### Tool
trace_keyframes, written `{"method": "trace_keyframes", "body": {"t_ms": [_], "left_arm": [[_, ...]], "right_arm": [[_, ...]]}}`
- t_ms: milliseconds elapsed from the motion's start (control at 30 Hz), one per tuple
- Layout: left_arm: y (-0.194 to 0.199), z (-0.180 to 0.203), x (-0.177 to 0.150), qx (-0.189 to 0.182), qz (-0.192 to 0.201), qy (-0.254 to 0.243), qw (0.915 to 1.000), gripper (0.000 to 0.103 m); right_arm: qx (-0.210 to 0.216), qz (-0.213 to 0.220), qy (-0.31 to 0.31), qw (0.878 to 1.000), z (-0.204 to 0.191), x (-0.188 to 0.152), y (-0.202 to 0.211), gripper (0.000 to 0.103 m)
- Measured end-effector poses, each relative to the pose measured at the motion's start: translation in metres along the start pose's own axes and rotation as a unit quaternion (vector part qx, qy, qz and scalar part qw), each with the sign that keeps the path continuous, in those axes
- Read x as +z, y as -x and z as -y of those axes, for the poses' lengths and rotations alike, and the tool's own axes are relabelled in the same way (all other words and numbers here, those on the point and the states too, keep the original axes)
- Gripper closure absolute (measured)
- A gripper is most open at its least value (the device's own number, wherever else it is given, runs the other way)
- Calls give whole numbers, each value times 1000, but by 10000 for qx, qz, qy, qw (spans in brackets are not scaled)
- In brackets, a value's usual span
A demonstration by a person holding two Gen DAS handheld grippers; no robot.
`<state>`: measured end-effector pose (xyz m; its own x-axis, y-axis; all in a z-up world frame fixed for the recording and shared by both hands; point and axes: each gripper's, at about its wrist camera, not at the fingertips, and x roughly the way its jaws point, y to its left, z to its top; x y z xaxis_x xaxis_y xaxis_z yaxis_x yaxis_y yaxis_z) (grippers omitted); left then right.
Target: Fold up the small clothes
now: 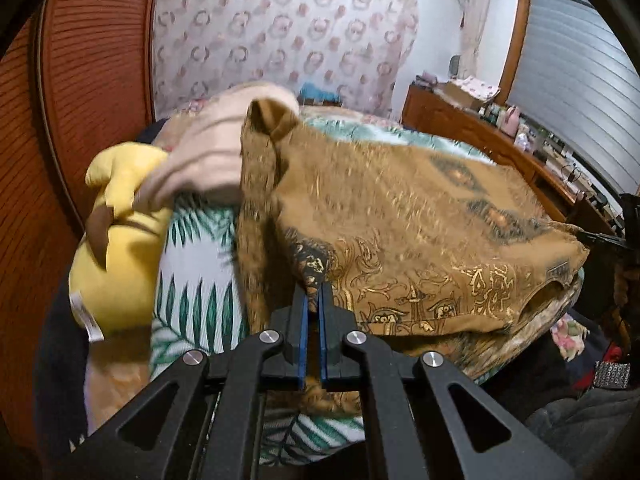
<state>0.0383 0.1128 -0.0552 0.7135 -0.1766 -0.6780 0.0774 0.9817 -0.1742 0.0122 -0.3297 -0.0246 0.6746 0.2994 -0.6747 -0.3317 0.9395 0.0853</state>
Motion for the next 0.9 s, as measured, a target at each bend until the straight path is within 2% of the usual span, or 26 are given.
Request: {"method": "trace_keyframes", "body": {"t_ms": [167, 333, 567, 900], "left_arm": [[0, 5, -5, 10, -19, 90, 10000, 98], [-2, 9, -8, 210, -87, -51, 9997, 98], [11, 15, -6, 308, 38, -82, 9995, 98], [17, 22, -5, 692, 124, -240, 9972, 85]], "right_arm": [[-31, -95, 14, 9999, -4, 0, -9, 98], [-100, -99, 49, 9999, -10, 7, -9, 98], [-179, 47, 181, 9997, -17, 9, 15, 98], [-533, 540, 370, 9964, -36, 18, 41, 94]]}}
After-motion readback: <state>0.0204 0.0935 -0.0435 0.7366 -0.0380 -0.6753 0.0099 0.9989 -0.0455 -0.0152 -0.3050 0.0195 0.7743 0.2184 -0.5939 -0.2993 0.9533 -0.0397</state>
